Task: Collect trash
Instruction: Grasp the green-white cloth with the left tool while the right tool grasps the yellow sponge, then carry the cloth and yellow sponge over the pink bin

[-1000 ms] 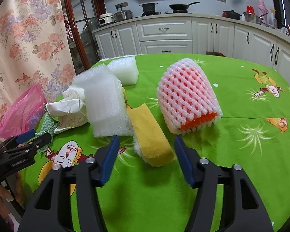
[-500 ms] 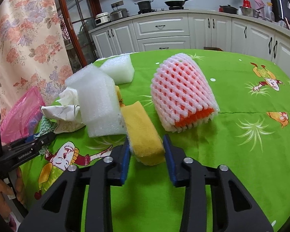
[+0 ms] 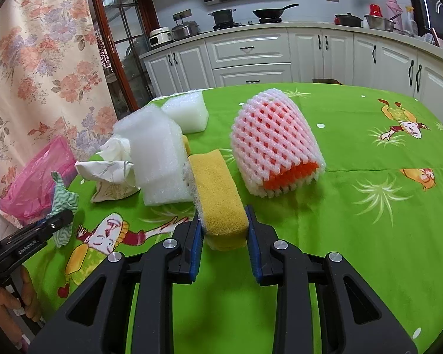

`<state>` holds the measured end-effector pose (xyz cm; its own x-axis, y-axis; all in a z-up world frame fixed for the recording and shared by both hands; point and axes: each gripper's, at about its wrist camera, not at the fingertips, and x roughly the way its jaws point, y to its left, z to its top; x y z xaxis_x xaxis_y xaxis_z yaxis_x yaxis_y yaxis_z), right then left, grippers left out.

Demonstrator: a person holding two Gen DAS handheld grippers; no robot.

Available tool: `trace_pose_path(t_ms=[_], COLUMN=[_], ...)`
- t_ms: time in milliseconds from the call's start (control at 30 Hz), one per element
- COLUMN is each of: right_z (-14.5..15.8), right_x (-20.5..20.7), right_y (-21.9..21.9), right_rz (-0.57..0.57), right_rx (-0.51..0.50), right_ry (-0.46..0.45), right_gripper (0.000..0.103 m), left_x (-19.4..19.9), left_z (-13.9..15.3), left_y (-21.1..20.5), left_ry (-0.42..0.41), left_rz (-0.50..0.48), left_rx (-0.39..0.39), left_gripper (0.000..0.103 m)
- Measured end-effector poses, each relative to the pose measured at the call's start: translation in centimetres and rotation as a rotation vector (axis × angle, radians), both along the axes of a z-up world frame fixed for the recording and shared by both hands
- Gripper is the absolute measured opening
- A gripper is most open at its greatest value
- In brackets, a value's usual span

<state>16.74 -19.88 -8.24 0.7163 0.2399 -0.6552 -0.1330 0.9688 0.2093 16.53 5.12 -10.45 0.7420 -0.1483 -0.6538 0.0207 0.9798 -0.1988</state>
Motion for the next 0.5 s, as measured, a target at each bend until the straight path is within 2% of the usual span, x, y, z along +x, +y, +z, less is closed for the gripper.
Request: trace_pose_path(t_ms=[267, 500], right_z=[0.5, 1.4], right_x=[-1.2, -2.6], right_y=[2.0, 4.3], right_rz=[0.060, 0.143], right_rx=[0.007, 0.011], right_ry=[-0.016, -0.047], right_gripper=[0.028, 0.028], left_x=[-3.4, -5.2], left_z=[1.6, 2.0], left_y=[-1.1, -1.5], left_ry=[-0.110, -0.155], left_rz=[-0.024, -0.043], left_rx=[0.073, 0.112], left_gripper=[0.027, 0.027])
